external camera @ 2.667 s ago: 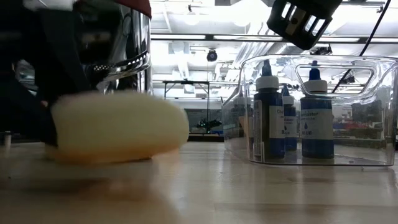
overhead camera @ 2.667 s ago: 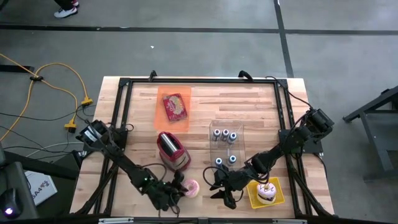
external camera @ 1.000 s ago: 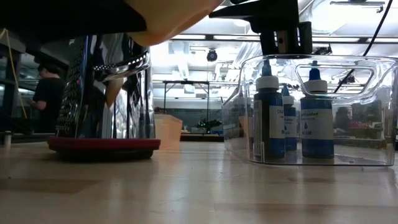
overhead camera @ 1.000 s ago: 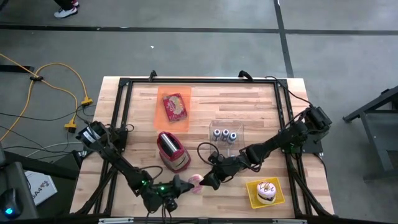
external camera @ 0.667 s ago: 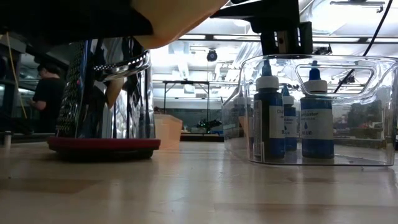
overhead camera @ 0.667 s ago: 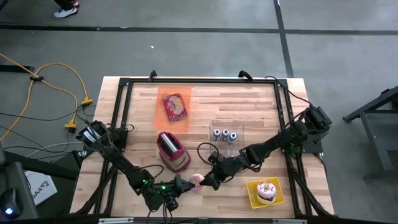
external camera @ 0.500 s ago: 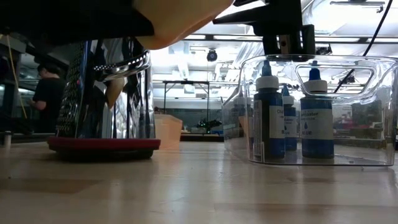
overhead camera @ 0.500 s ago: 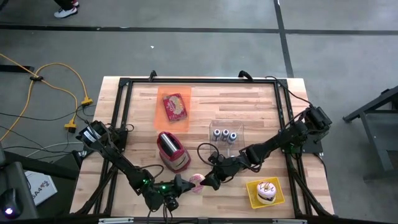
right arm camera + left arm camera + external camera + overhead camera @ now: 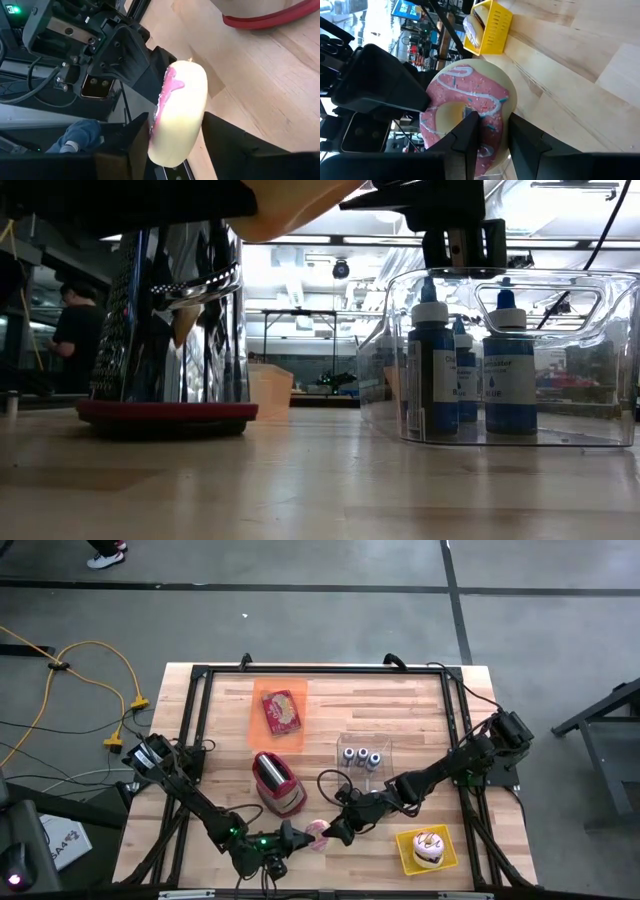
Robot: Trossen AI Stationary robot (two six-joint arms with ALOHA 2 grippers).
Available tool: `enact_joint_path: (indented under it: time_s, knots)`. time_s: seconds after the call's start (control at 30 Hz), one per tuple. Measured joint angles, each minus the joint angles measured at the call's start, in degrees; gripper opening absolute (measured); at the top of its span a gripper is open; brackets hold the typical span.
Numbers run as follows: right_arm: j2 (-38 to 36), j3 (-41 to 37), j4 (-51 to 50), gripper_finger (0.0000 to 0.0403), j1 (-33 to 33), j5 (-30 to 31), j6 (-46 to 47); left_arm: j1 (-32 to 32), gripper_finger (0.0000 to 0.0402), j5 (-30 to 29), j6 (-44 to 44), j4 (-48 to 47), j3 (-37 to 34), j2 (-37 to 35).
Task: Pick & Place Food Item
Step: Put the pink donut into the yellow bin
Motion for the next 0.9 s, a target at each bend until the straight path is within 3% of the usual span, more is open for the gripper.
enact_joint_path:
  time_s: [0.47, 0.9]
  knots:
    - [0.0, 0.0, 0.02, 0.0106, 0.0, -0.17, -0.15, -0.02, 0.009, 0.33, -0.03, 0.0, 0.0, 0.0]
    - [0.0, 0.0, 0.02, 0.0078, 0.0, -0.36, -0.15, -0.89, 0.0136, 1.92, -0.22, 0.36, 0.0, -0.02]
